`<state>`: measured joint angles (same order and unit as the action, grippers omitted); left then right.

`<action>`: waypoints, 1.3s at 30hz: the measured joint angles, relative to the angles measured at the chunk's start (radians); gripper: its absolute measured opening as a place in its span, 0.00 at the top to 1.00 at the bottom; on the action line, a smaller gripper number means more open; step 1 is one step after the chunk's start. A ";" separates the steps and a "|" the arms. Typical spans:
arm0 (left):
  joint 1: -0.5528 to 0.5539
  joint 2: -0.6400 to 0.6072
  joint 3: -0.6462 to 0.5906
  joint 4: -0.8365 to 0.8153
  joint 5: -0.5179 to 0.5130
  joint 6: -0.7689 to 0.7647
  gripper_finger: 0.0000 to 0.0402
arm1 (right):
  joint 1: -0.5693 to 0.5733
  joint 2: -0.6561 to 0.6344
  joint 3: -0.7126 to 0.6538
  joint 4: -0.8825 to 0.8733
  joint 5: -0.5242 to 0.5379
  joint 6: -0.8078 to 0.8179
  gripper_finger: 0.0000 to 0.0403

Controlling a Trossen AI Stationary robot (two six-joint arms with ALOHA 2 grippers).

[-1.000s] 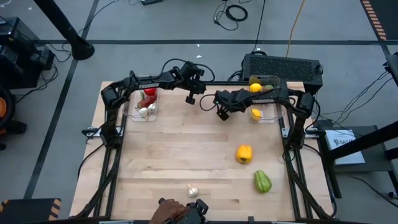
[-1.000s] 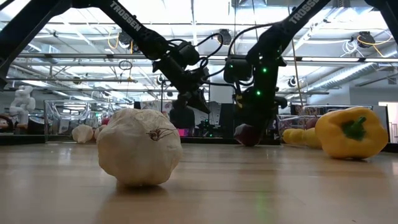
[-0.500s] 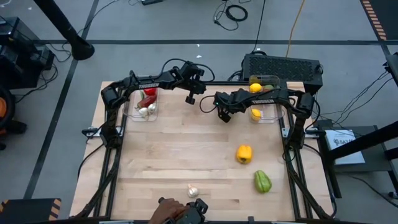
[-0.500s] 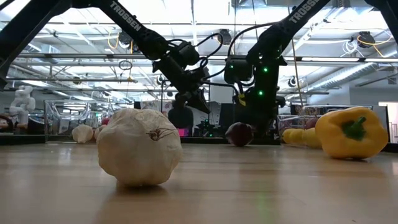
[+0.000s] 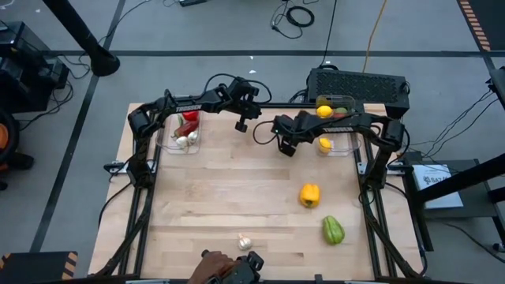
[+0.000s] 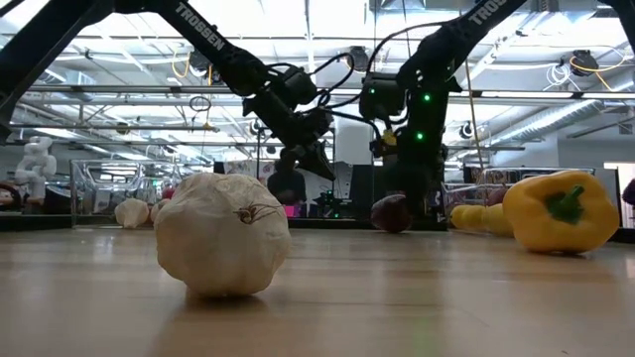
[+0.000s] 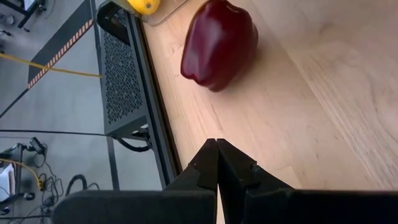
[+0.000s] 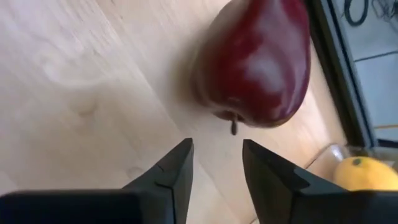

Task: Sort produce into baskets
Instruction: Put the apple into the right transparent bin

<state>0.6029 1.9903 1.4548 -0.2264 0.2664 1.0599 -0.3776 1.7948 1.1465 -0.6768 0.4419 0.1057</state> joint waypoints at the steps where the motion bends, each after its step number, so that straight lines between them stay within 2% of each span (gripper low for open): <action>1: 0.000 0.000 0.000 0.000 0.000 -0.001 1.00 | 0.000 0.000 0.000 0.000 0.002 -0.023 0.67; 9: 0.000 0.000 0.000 -0.030 0.003 -0.006 1.00 | 0.012 0.000 0.000 -0.029 0.057 -0.215 0.67; 14: 0.000 0.000 0.000 -0.131 -0.007 -0.008 1.00 | 0.041 0.000 0.000 -0.034 0.056 -0.261 0.67; 17: 0.000 0.000 -0.019 -0.128 -0.015 -0.020 1.00 | 0.056 0.000 0.000 -0.018 0.057 -0.285 0.67; 21: 0.002 0.001 -0.070 -0.048 -0.043 -0.032 1.00 | 0.068 0.000 -0.036 0.082 0.062 -0.329 0.67; 26: 0.002 0.001 -0.091 -0.056 -0.051 -0.035 1.00 | 0.078 -0.002 -0.129 0.221 0.069 -0.339 0.67; 30: 0.001 0.001 -0.093 -0.049 -0.092 -0.058 1.00 | 0.099 -0.002 -0.151 0.264 0.100 -0.335 0.66; 33: 0.001 0.001 -0.093 -0.049 -0.095 -0.059 1.00 | 0.100 -0.004 -0.157 0.262 0.105 -0.314 0.62; 39: -0.003 0.001 -0.093 -0.021 -0.095 -0.087 1.00 | 0.100 -0.034 -0.188 0.252 0.144 -0.330 0.46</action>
<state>0.5999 1.9911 1.3621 -0.2471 0.1711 0.9734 -0.2776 1.7612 0.9584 -0.4250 0.5855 -0.2239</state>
